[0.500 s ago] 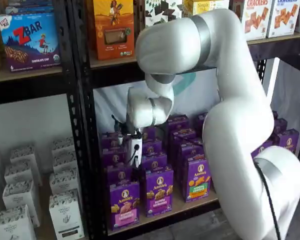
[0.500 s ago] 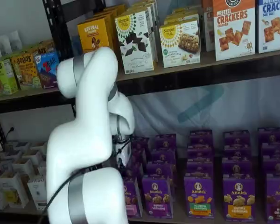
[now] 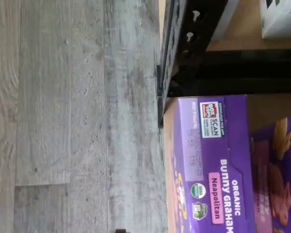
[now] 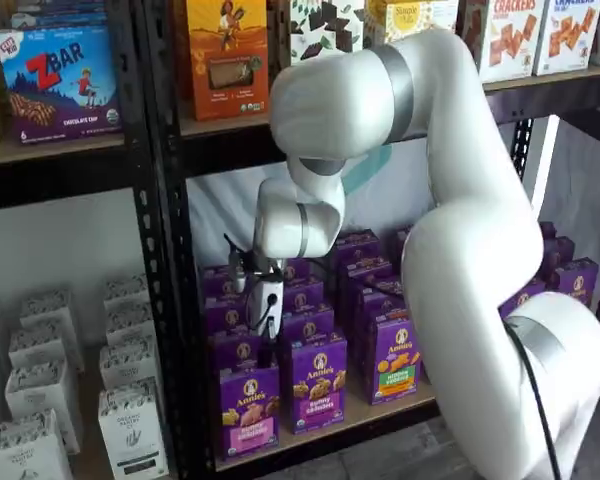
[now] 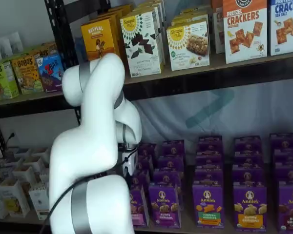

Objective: Pick up the purple box with a pink patch in the middle, on the bottom shelf, the first box from the left

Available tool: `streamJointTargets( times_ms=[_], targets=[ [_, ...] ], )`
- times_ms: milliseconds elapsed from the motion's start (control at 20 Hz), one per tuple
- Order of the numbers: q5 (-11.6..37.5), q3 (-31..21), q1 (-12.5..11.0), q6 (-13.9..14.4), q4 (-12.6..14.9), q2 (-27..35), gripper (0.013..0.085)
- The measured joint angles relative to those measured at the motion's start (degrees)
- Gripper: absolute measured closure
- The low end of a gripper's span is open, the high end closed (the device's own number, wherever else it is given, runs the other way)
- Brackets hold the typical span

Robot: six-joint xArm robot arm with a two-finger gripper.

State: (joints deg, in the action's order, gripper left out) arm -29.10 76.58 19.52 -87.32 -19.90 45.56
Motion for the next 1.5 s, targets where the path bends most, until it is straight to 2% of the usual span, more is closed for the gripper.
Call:
streamJointTargets(
  times_ms=[550,1300,1500],
  targets=[
    [3.65,3.00,0.55,3.61,3.91,5.26,0.0130],
    [6.01,8.31,1.22,8.27,8.63,12.51,0.0130],
    [6.80,8.89,1.35,8.75,9.08,13.61,0.0130]
  ],
)
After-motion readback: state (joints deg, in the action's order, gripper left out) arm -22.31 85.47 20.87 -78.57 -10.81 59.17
